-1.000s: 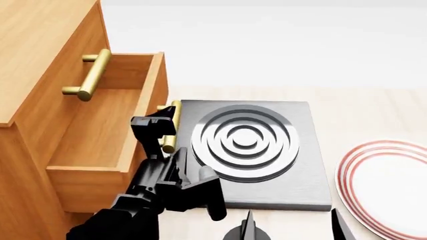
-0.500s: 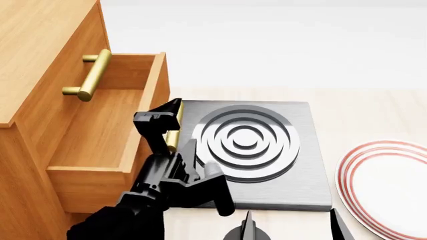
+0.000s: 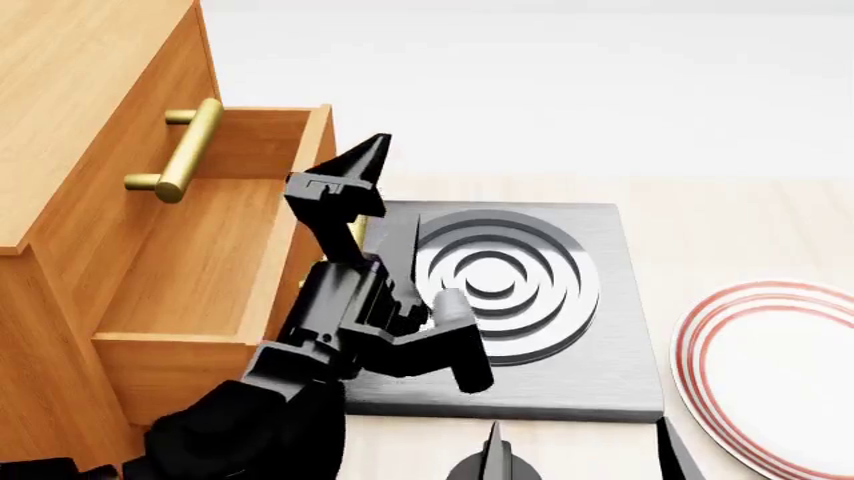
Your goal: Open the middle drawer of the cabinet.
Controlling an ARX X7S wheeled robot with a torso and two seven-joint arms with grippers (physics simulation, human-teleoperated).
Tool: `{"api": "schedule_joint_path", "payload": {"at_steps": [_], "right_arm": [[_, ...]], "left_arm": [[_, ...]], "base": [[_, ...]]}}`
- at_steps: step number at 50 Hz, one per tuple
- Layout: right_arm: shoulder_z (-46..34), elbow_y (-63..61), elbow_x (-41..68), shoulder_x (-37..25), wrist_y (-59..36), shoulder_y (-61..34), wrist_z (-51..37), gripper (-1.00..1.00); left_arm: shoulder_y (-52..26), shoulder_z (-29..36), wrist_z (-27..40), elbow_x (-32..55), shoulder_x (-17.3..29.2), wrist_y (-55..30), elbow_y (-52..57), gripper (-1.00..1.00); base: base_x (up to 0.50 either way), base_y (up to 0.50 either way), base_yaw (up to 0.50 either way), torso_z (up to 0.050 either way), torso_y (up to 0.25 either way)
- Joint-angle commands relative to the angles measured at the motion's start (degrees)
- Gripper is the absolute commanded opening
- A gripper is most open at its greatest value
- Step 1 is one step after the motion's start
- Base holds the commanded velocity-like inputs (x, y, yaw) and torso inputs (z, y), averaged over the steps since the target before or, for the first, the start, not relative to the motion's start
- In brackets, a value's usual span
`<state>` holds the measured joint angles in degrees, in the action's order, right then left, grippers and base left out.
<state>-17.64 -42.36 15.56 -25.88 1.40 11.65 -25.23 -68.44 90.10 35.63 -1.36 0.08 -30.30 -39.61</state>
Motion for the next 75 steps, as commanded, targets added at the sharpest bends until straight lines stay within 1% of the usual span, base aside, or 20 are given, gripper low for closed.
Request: {"api": "schedule_joint_path", "payload": {"at_steps": [1, 2, 7, 13, 17, 22, 28, 37, 38, 39, 40, 42, 44, 47, 52, 54, 56, 58, 63, 75], "right_arm": [[-0.18, 0.13, 0.03, -0.07, -0.02, -0.13, -0.13, 1.00], [-0.17, 0.20, 0.09, -0.06, 0.00, -0.16, -0.14, 1.00], [-0.25, 0.11, 0.18, -0.14, -0.04, -0.20, -0.19, 1.00], [-0.17, 0.20, 0.31, -0.26, 0.28, -0.14, -0.18, 1.00], [0.06, 0.26, 0.64, -0.41, 0.55, -0.06, -0.18, 1.00], [0.13, 0.55, 0.68, -0.55, 0.62, -0.10, -0.19, 1.00], [0.25, 0.95, 1.18, -0.65, 0.91, -0.26, -0.05, 1.00], [0.07, 1.10, 0.97, -0.71, 1.14, -0.20, -0.11, 1.00], [0.02, 1.07, 0.94, -0.72, 1.09, -0.21, -0.12, 1.00], [-0.02, 1.04, 0.87, -0.73, 1.10, -0.18, -0.14, 1.00], [-0.02, 0.96, 0.87, -0.75, 1.07, -0.18, -0.18, 1.00], [-0.10, 1.04, 0.79, -0.73, 1.04, -0.21, -0.21, 1.00], [-0.25, 0.97, 0.67, -0.74, 0.88, -0.29, -0.24, 1.00], [-0.21, 1.04, 0.63, -0.85, 1.17, -0.14, -0.20, 1.00], [-0.08, 1.08, 0.82, -0.90, 1.04, -0.26, -0.37, 1.00], [-0.34, 1.08, 0.52, -0.91, 1.12, -0.18, -0.31, 1.00], [-0.17, 1.14, 0.72, -0.93, 1.08, -0.23, -0.43, 1.00], [-0.19, 1.19, 0.83, -0.96, 1.12, -0.26, -0.40, 1.00], [-0.43, 1.33, 0.63, -0.93, 0.95, -0.45, -0.43, 1.00], [-0.52, 1.28, 0.67, -1.08, 1.08, -0.34, -0.58, 1.00]], "left_arm": [[-3.64, -0.51, 0.93, 5.69, -0.08, 1.61, 0.44, 1.00], [-4.98, -1.06, 1.43, 9.98, -0.08, 2.67, 0.75, 1.00], [-9.62, -1.16, 0.47, 16.97, -0.08, 5.16, 2.23, 1.00], [-16.21, -1.97, -2.58, 36.39, -0.08, 9.62, 2.93, 1.00], [-18.18, -1.76, -4.32, 42.88, -0.08, 10.76, 3.34, 1.00], [-21.29, -2.08, -6.26, 56.73, -0.08, 11.80, 2.70, 1.00], [-25.94, -1.55, -10.42, 67.29, -0.08, 8.82, 1.94, 1.00], [-28.70, -1.59, -17.05, 73.69, -0.08, 8.47, -6.47, 1.00], [-28.74, -2.50, -17.42, 77.70, -0.08, 8.07, -7.59, 1.00], [-28.53, -3.59, -17.91, 81.77, -0.08, 10.89, -9.14, 1.00], [-28.45, -2.83, -17.31, 81.51, -0.08, 14.95, -9.41, 1.00], [-29.94, -2.33, -20.24, 84.36, -0.08, 12.76, -9.67, 1.00], [-32.25, -1.61, -25.63, 89.36, -0.08, 5.86, -10.14, 1.00], [-34.46, -1.29, -26.76, 96.17, -0.08, -3.35, -12.59, 1.00], [-36.59, 0.23, -26.46, 97.15, -0.07, -5.36, -14.61, 1.00], [-37.77, 0.66, -29.95, 98.75, -0.07, -12.12, -16.06, 1.00], [-38.12, 1.18, -29.57, 97.50, -0.07, -12.98, -16.99, 1.00], [-38.28, 1.69, -32.49, 96.72, -0.07, -15.81, -16.56, 1.00], [-37.76, -2.18, -24.28, 109.77, -0.07, -19.53, -23.57, 1.00], [-42.42, 3.01, -26.41, 119.76, -0.08, -26.08, -26.09, 1.00]], "base": [[0.00, 0.00, 0.00, 0.000, 0.000], [0.00, 0.00, 0.00, 0.000, 0.000], [0.00, 0.00, 0.00, 0.000, 0.000], [0.00, 0.00, 0.00, 0.000, 0.000], [0.00, 0.00, 0.00, 0.000, 0.000], [0.00, 0.00, 0.00, 0.000, 0.000], [0.00, 0.00, 0.00, 0.000, 0.000], [0.00, 0.00, 0.00, 0.000, 0.000], [0.00, 0.00, 0.00, 0.000, 0.000], [0.00, 0.00, 0.00, 0.000, 0.000], [0.00, 0.00, 0.00, 0.000, 0.000], [0.00, 0.00, 0.00, 0.000, 0.000], [0.00, 0.00, 0.00, 0.000, 0.000], [0.00, 0.00, 0.00, 0.000, 0.000], [0.00, 0.00, 0.00, 0.000, 0.000], [0.00, 0.00, 0.00, 0.000, 0.000], [0.00, 0.00, 0.00, 0.000, 0.000], [0.00, 0.00, 0.00, 0.000, 0.000], [0.00, 0.00, 0.00, 0.000, 0.000], [0.00, 0.00, 0.00, 0.000, 0.000]]}}
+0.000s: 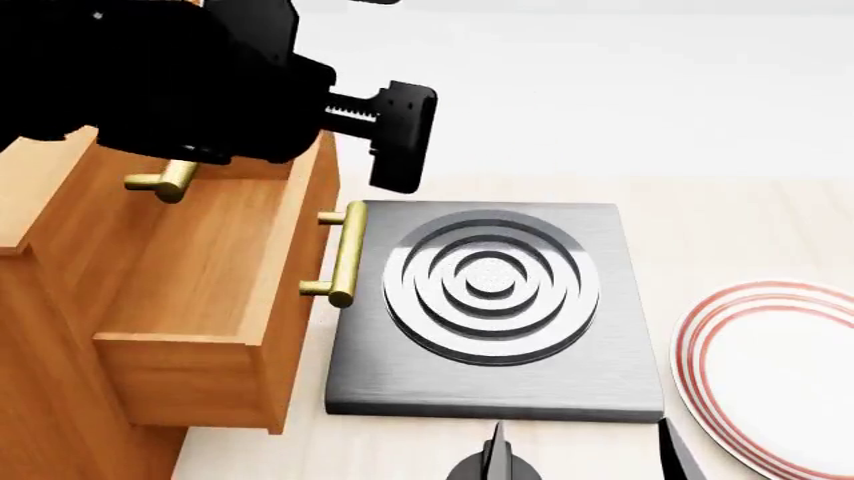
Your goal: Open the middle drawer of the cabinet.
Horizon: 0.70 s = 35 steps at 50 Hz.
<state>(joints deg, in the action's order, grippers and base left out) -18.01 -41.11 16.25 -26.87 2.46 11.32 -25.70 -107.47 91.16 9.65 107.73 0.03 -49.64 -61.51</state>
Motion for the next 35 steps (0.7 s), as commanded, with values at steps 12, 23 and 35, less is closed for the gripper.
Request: {"api": "schedule_joint_path", "payload": {"at_steps": [12, 23, 35], "right_arm": [[-0.40, 0.13, -0.06, -0.11, -0.10, -0.21, -0.25, 1.00], [-0.74, 0.36, -0.09, -0.16, -0.29, -0.39, -0.29, 1.00], [-1.15, 0.69, -0.17, -0.19, -0.42, -0.60, -0.27, 1.00]], "left_arm": [[-4.33, 3.88, -1.40, 15.90, -0.03, -8.71, -5.21, 1.00], [-2.40, 5.58, 2.93, 19.50, -0.02, -10.68, -7.70, 1.00], [-1.07, 7.85, 4.54, 19.35, -0.02, -12.00, -9.85, 1.00]], "base": [[0.00, 0.00, 0.00, 0.000, 0.000], [0.00, 0.00, 0.00, 0.000, 0.000], [0.00, 0.00, 0.00, 0.000, 0.000]]}}
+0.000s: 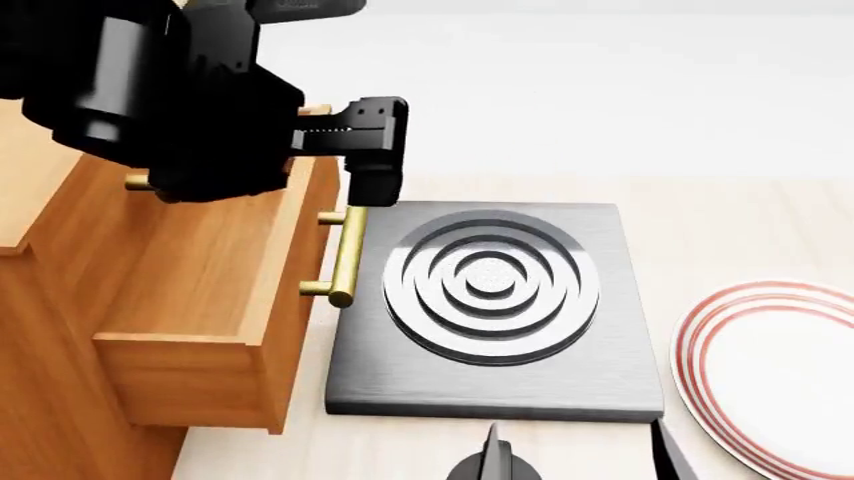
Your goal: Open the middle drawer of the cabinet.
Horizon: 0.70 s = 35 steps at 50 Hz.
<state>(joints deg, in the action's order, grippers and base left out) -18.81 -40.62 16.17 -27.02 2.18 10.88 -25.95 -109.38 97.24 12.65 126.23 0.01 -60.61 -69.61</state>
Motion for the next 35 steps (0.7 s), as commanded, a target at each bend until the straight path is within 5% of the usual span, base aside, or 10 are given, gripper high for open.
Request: {"api": "schedule_joint_path", "payload": {"at_steps": [1, 35], "right_arm": [[-0.39, 0.16, -0.10, -0.05, -0.17, -0.15, -0.03, 1.00], [-0.88, 1.00, -0.21, -0.13, -0.30, -0.72, -0.41, 1.00]], "left_arm": [[0.86, 1.80, 1.62, 0.80, 0.00, -0.97, -1.74, 1.00], [7.53, 4.88, 1.43, 2.03, 0.11, 2.14, -5.12, 1.00]], "base": [[0.00, 0.00, 0.00, 0.000, 0.000], [0.00, 0.00, 0.00, 0.000, 0.000]]}}
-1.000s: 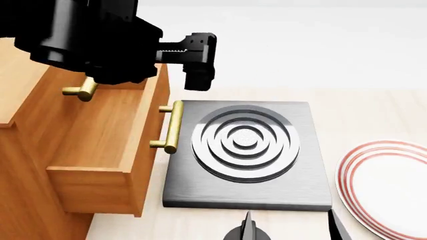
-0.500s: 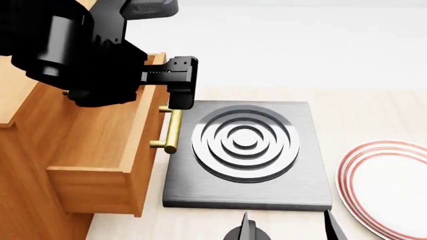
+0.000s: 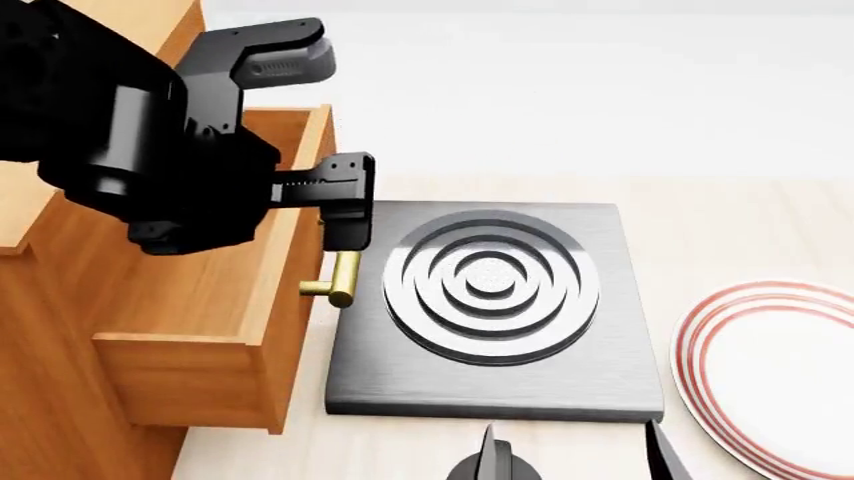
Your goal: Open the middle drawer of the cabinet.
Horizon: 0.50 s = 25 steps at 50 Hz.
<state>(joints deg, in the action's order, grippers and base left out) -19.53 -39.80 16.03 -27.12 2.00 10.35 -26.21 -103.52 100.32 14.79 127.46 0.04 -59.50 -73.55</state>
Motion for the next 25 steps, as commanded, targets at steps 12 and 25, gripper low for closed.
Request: {"api": "schedule_joint_path", "payload": {"at_steps": [12, 25], "right_arm": [[-0.51, 0.33, -0.10, -0.07, -0.41, -0.59, -0.16, 1.00], [-0.68, 0.50, -0.12, -0.14, -0.35, -0.57, -0.33, 1.00]], "left_arm": [[3.08, 6.39, -2.23, 3.36, 0.14, 2.48, -1.27, 1.00], [4.53, 8.25, -3.94, 4.30, 0.35, 2.60, -0.69, 1.00]], "base": [[0.00, 0.00, 0.00, 0.000, 0.000], [0.00, 0.00, 0.00, 0.000, 0.000]]}}
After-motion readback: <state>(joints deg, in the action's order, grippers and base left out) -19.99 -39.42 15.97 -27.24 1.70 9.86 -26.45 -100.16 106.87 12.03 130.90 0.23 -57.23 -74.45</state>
